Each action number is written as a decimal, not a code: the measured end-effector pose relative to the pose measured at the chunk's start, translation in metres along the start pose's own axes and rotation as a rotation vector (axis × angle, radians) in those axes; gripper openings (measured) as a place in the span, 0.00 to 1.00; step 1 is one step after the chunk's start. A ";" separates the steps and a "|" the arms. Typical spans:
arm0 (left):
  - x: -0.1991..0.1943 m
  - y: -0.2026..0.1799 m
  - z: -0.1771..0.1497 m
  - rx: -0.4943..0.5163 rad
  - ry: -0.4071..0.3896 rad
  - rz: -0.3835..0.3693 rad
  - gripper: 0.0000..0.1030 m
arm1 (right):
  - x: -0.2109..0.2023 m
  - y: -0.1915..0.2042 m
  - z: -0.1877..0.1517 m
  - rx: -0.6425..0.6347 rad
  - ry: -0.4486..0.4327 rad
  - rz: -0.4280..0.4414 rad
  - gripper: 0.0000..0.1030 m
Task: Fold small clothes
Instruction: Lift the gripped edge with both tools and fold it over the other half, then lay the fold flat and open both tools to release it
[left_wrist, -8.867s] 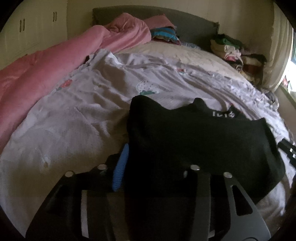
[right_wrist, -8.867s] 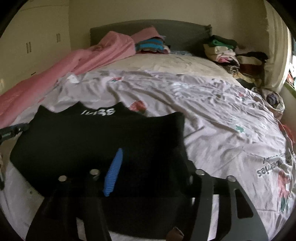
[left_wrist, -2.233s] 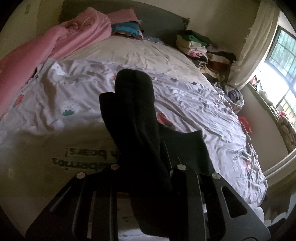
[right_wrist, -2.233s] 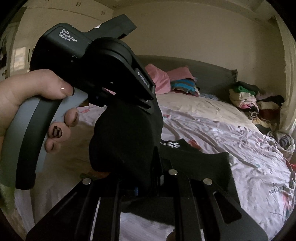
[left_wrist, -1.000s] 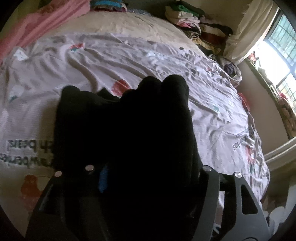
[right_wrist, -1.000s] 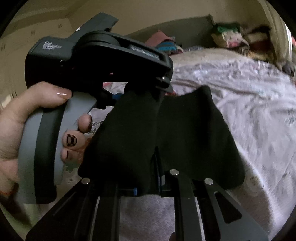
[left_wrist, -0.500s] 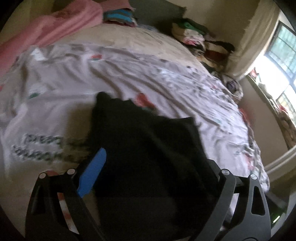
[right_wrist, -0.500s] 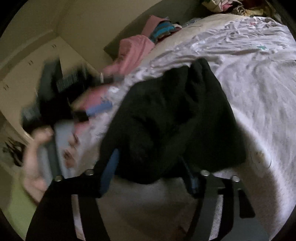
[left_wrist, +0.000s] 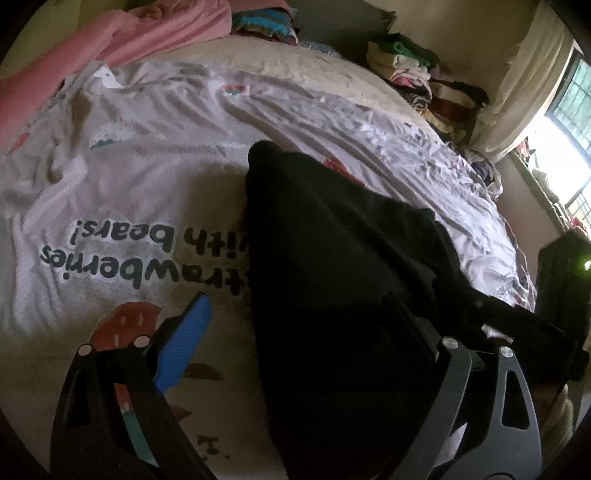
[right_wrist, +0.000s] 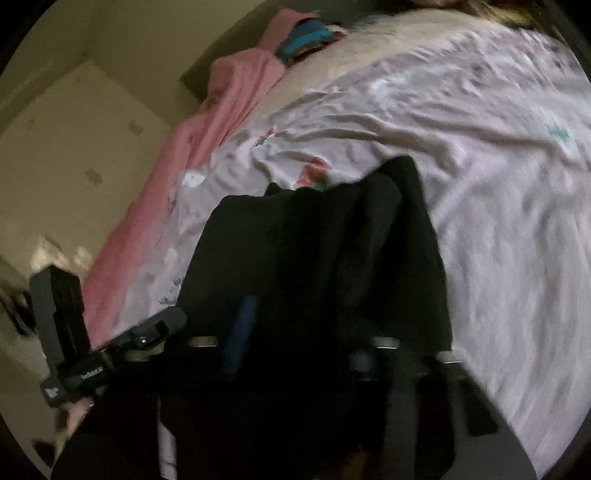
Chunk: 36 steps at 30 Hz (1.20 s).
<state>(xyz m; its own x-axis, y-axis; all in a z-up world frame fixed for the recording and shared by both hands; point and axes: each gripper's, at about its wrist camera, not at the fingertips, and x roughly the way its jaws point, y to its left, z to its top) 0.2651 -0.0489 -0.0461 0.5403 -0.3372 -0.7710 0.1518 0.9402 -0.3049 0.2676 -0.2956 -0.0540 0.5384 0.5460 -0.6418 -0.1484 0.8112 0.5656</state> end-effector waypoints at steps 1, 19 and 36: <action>0.001 0.000 0.000 0.001 0.002 0.002 0.84 | -0.001 0.007 0.003 -0.047 0.004 -0.021 0.16; 0.005 -0.043 -0.029 0.107 0.052 -0.014 0.86 | -0.011 -0.022 -0.002 -0.210 -0.020 -0.163 0.13; -0.010 -0.047 -0.032 0.126 0.031 0.005 0.86 | -0.041 -0.014 -0.019 -0.187 -0.079 -0.286 0.47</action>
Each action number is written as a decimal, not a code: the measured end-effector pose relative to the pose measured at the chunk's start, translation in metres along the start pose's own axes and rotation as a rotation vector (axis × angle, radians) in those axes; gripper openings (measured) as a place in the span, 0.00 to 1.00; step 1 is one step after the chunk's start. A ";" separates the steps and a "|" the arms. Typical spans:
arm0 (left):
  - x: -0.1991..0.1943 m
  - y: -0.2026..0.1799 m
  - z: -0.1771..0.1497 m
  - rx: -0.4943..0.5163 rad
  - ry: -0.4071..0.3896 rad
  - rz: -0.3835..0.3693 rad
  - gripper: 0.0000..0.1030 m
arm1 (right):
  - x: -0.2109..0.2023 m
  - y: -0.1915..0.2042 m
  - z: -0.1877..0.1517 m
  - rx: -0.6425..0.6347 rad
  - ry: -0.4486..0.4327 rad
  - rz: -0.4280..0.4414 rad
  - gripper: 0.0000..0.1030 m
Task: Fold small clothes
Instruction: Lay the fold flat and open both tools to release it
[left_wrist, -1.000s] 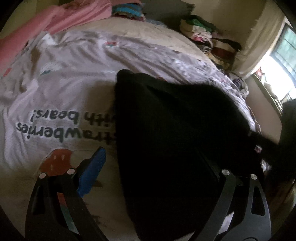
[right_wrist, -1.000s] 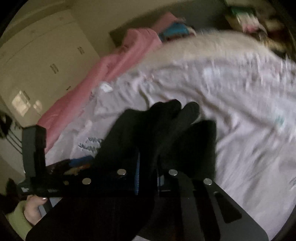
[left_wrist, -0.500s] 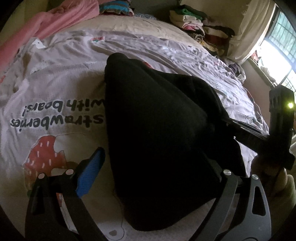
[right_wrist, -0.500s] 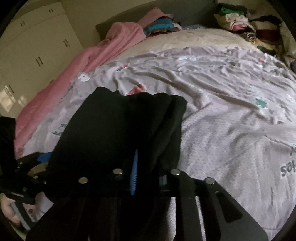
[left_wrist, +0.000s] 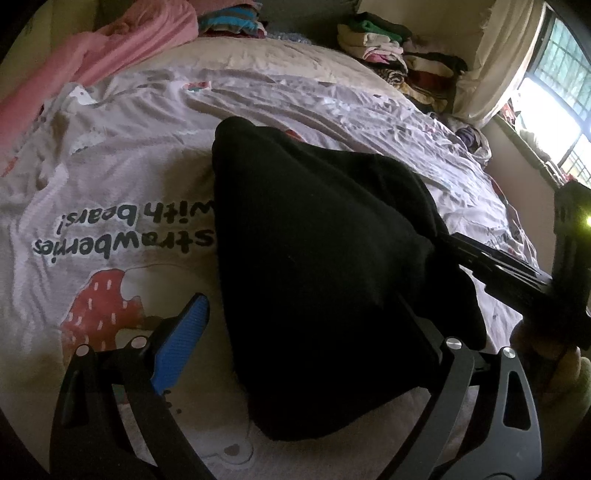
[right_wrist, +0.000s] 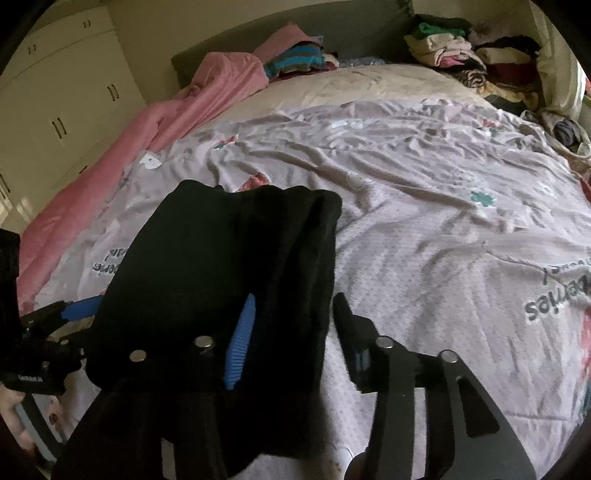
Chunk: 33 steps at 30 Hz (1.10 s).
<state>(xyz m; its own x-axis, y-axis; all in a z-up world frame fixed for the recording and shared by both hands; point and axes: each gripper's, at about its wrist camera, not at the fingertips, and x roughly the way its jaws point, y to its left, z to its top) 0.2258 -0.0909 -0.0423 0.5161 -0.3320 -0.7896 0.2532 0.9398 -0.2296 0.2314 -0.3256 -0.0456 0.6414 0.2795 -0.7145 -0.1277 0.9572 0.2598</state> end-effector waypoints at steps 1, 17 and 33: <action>-0.001 0.000 0.000 -0.001 0.000 0.000 0.86 | -0.003 0.000 -0.001 0.003 -0.003 0.001 0.48; -0.023 0.002 -0.007 -0.001 -0.035 0.002 0.86 | -0.064 0.017 -0.027 0.007 -0.118 0.028 0.77; -0.011 0.015 -0.018 -0.045 -0.001 0.005 0.90 | -0.015 0.020 -0.042 0.077 0.044 0.111 0.15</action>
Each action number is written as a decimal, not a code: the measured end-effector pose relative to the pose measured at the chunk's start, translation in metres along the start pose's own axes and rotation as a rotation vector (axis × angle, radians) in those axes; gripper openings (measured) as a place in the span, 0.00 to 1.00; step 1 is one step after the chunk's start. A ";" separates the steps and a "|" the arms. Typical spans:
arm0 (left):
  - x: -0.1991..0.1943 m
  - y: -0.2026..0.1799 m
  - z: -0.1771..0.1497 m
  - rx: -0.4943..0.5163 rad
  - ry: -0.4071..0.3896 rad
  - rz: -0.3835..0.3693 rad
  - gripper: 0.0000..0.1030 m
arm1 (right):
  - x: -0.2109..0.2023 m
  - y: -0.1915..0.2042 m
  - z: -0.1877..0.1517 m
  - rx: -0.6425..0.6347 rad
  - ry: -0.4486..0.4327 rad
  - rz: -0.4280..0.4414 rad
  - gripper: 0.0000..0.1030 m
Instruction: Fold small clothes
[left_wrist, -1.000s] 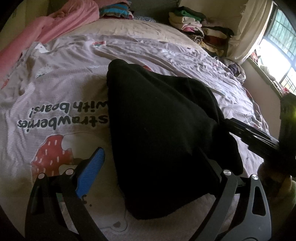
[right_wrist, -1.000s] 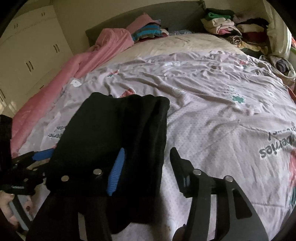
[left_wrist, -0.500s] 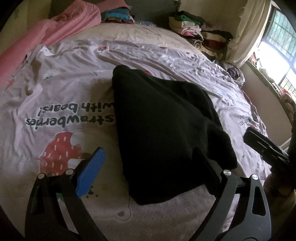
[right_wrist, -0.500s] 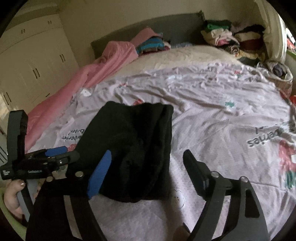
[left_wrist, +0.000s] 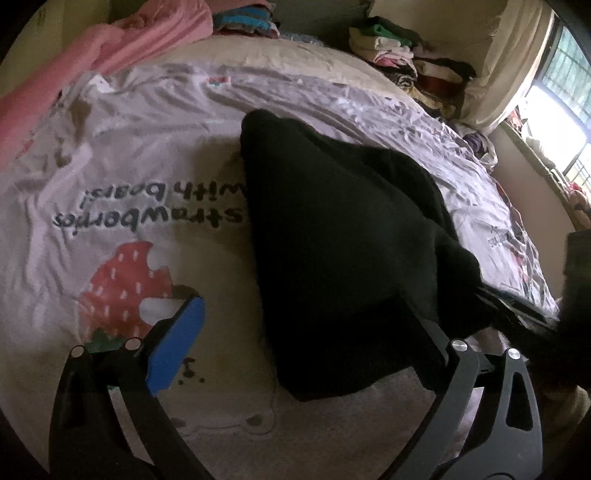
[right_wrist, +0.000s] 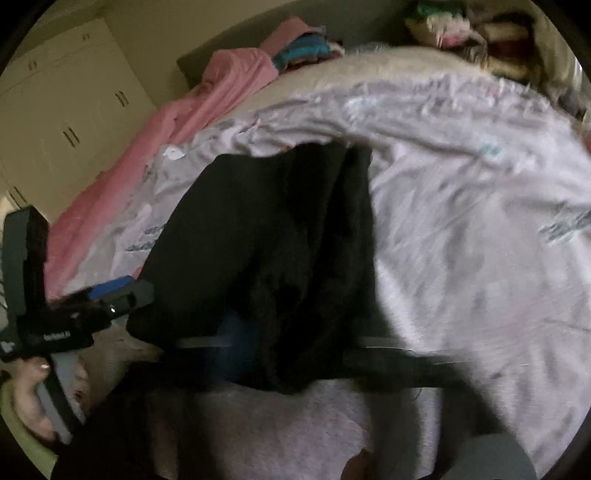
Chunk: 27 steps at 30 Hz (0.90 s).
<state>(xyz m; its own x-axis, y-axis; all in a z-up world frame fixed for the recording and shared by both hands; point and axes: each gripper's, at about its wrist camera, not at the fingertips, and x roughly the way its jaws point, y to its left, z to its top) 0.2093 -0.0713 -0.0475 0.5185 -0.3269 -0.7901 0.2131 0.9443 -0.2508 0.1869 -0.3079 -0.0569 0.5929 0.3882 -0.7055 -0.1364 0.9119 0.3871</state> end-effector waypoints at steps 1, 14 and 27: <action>0.000 0.000 -0.001 -0.004 0.001 -0.006 0.90 | -0.002 0.000 0.000 -0.002 -0.009 0.003 0.14; -0.010 -0.013 -0.013 0.040 -0.016 -0.021 0.90 | -0.027 0.014 -0.019 -0.112 -0.086 -0.183 0.56; -0.067 -0.015 -0.037 0.063 -0.145 -0.036 0.91 | -0.112 0.046 -0.056 -0.179 -0.319 -0.284 0.95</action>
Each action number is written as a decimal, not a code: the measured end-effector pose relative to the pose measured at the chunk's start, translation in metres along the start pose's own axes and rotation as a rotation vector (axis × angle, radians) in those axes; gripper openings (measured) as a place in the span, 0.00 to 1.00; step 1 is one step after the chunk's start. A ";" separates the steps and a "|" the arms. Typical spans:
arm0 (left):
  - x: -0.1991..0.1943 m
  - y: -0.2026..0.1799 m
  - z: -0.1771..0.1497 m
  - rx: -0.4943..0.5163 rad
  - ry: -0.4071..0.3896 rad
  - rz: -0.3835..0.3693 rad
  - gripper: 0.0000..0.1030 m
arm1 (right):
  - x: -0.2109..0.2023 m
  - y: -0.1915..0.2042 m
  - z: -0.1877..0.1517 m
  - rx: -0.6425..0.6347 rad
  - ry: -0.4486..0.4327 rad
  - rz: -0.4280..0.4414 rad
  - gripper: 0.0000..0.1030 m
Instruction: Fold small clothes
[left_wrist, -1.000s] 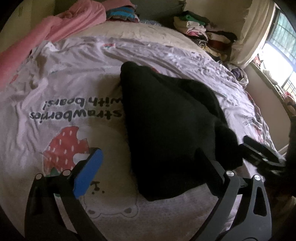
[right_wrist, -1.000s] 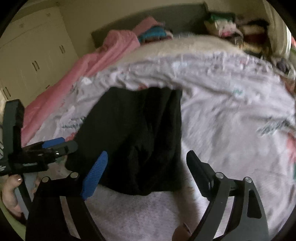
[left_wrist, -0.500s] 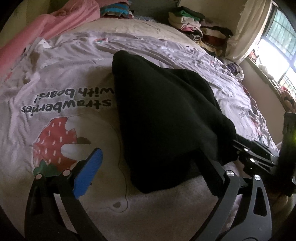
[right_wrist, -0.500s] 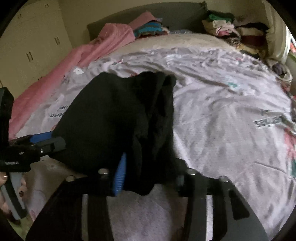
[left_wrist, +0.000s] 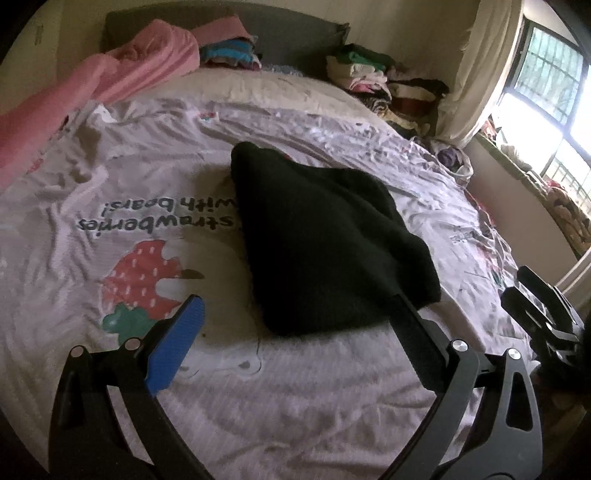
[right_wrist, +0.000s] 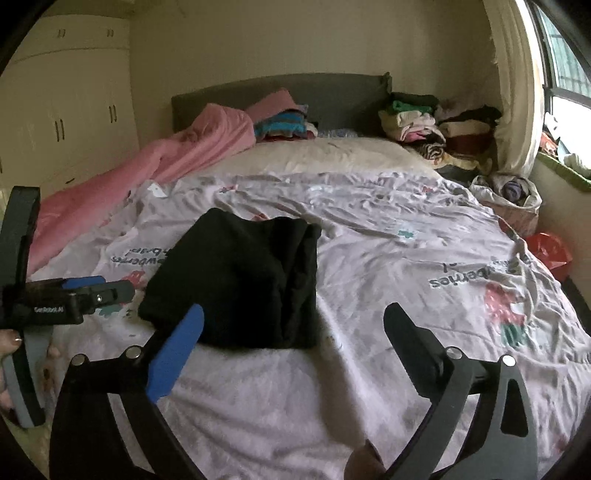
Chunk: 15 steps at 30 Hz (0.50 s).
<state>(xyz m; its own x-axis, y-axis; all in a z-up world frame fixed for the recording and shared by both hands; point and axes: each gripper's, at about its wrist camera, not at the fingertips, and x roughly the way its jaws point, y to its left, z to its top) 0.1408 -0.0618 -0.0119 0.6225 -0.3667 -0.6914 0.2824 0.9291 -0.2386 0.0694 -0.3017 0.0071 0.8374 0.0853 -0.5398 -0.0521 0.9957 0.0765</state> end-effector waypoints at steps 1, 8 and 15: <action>-0.004 0.000 -0.002 0.004 -0.007 0.005 0.91 | -0.004 0.001 -0.002 0.004 -0.005 -0.001 0.96; -0.025 0.002 -0.028 0.037 -0.033 0.038 0.91 | -0.025 0.013 -0.024 -0.003 -0.030 -0.038 0.96; -0.032 0.001 -0.051 0.060 -0.032 0.043 0.91 | -0.025 0.015 -0.049 0.027 0.009 -0.054 0.96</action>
<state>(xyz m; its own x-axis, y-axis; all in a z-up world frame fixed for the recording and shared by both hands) 0.0839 -0.0462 -0.0246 0.6580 -0.3289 -0.6774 0.2975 0.9399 -0.1674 0.0212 -0.2872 -0.0193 0.8337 0.0317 -0.5513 0.0079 0.9976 0.0694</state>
